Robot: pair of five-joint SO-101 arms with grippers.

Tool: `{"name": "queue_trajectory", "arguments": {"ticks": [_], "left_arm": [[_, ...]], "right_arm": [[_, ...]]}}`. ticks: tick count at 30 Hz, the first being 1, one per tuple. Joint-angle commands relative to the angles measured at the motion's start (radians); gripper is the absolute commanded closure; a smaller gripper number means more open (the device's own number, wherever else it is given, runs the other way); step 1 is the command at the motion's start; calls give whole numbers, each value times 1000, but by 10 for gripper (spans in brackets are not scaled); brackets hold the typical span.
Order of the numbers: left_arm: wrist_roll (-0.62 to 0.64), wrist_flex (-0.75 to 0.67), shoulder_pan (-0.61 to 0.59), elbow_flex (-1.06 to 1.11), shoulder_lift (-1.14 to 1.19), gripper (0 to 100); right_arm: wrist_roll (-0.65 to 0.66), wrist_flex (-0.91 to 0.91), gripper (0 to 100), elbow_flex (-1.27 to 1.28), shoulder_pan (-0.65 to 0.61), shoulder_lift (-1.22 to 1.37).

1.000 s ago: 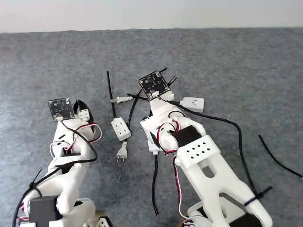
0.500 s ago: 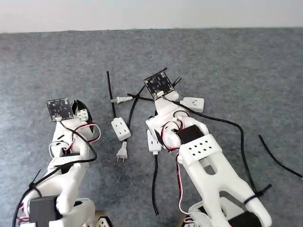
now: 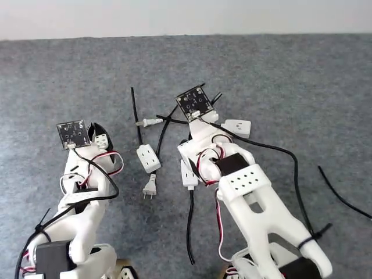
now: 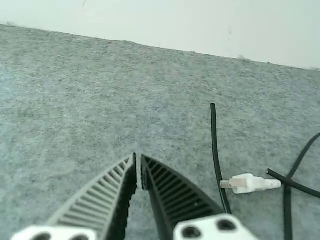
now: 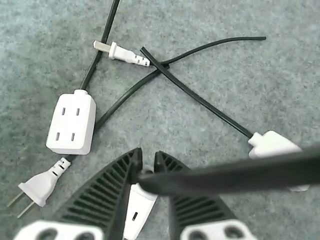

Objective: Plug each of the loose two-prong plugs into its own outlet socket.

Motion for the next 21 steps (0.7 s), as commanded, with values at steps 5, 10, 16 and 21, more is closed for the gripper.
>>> {"name": "queue_trajectory", "arguments": {"ticks": [5,10,16,21], "left_arm": [[9,-25,-3,-16,-31,986],[9,-25,-3,-16,-29,986],[9,-25,-3,-15,-29,986],[9,-25,-3,-15,-29,986]], "right_arm": [[14,-39,990,-40,4,48],[14,-42,990,-41,1,56],[28,-76,990,-41,1,58],[35,-81,990,-43,1,54]]}}
